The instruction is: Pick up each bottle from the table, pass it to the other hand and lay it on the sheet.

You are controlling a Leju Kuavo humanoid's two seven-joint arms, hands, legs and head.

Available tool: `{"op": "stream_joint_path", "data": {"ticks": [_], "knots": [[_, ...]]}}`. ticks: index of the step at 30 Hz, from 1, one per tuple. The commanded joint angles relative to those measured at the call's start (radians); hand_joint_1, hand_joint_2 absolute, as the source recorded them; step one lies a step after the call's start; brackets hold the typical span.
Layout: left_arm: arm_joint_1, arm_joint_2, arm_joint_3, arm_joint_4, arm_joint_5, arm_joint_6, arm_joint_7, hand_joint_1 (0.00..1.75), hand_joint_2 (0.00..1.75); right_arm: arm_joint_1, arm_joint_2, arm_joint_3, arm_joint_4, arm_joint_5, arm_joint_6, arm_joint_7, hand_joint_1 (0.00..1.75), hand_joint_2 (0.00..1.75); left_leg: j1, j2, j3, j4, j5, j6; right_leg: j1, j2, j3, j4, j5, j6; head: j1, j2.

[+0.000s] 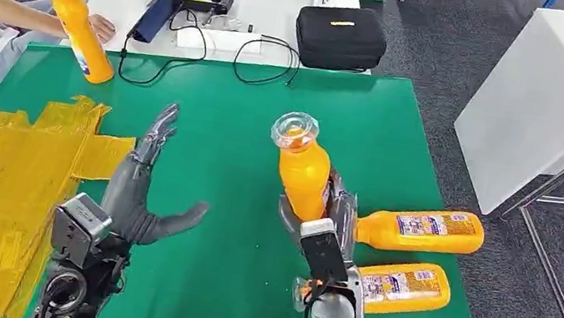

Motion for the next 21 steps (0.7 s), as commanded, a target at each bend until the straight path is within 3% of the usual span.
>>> {"op": "stream_joint_path", "data": {"ticks": [1, 6, 14, 21], "knots": [[-0.048, 0.073, -0.151, 0.116, 0.039, -0.041, 0.058, 0.00, 1.75, -0.015, -0.002, -0.014, -0.010, -0.039, 0.069, -0.032, 1.75, 1.75, 0.000, -0.002, 0.002, -0.001, -0.001, 0.000, 0.000, -0.002, 0.003, -0.001, -0.001, 0.001, 0.000, 0.000], [-0.128, 0.088, -0.188, 0.221, 0.139, -0.097, 0.115, 0.00, 1.75, -0.034, 0.001, 0.095, 0.065, -0.013, 0.154, -0.069, 1.75, 1.75, 0.001, -0.002, 0.003, -0.001, -0.001, 0.000, 0.001, -0.002, 0.004, -0.001, -0.001, 0.001, 0.000, 0.000], [-0.159, 0.096, -0.199, 0.242, 0.190, -0.113, 0.140, 0.00, 1.75, -0.051, 0.015, 0.151, 0.130, 0.020, 0.141, -0.081, 1.75, 1.75, 0.000, -0.001, 0.002, -0.001, 0.000, 0.000, 0.001, -0.001, 0.003, -0.001, 0.000, 0.001, 0.000, 0.000], [-0.180, 0.102, -0.171, 0.316, 0.304, -0.130, 0.166, 0.00, 1.75, -0.056, 0.032, 0.288, 0.174, 0.071, 0.102, -0.125, 1.75, 1.75, 0.000, 0.001, 0.001, -0.001, 0.000, 0.000, 0.000, 0.001, 0.002, -0.001, 0.000, 0.000, 0.000, 0.000]]}}
